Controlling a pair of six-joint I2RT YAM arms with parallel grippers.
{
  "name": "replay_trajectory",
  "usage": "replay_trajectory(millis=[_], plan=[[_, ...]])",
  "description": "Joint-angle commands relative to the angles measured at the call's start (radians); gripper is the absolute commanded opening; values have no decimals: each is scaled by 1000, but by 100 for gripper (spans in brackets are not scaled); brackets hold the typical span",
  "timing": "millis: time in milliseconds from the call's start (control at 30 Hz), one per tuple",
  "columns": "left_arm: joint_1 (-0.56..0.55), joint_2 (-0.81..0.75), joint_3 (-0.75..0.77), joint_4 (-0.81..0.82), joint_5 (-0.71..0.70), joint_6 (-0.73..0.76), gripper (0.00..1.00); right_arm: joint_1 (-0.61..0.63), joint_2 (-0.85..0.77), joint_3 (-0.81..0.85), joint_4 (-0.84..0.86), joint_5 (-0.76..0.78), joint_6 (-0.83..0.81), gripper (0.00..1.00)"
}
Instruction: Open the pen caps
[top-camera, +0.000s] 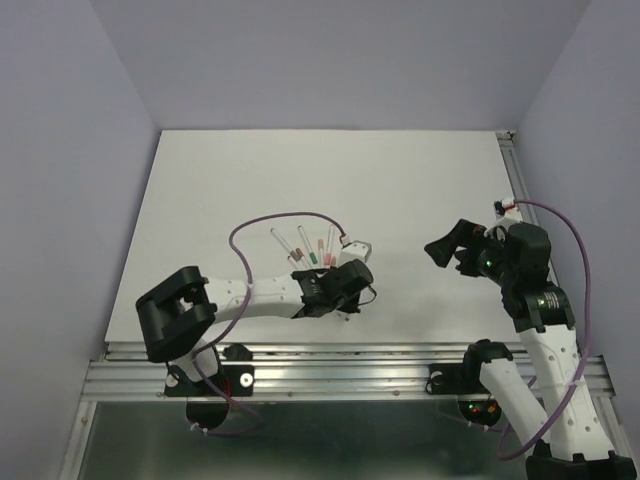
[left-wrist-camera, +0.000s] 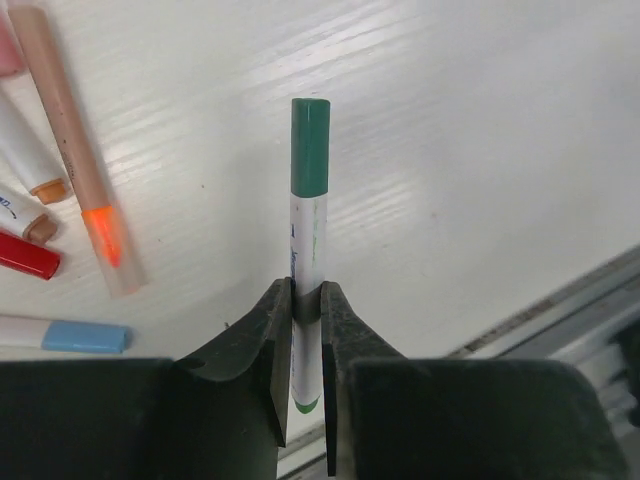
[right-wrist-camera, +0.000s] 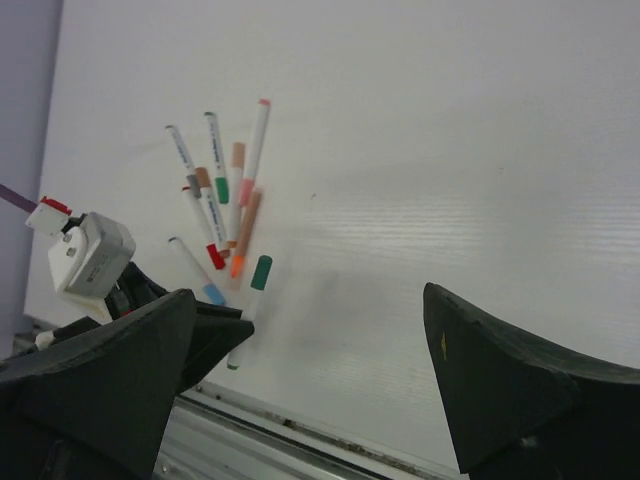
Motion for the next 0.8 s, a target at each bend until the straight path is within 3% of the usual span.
replay_trajectory(millis=[0, 167, 367, 767], plan=[[-10, -193, -76, 204, 60, 49, 0, 6, -5, -3, 98, -257, 4, 100], [-10, -359, -194, 370, 165, 16, 0, 7, -39, -70, 266, -441, 124, 100], [-10, -474, -227, 413, 176, -24, 0, 6, -94, -69, 366, -482, 176, 100], [-10, -485, -170, 476, 165, -18, 0, 6, 16, -84, 507, -522, 230, 100]])
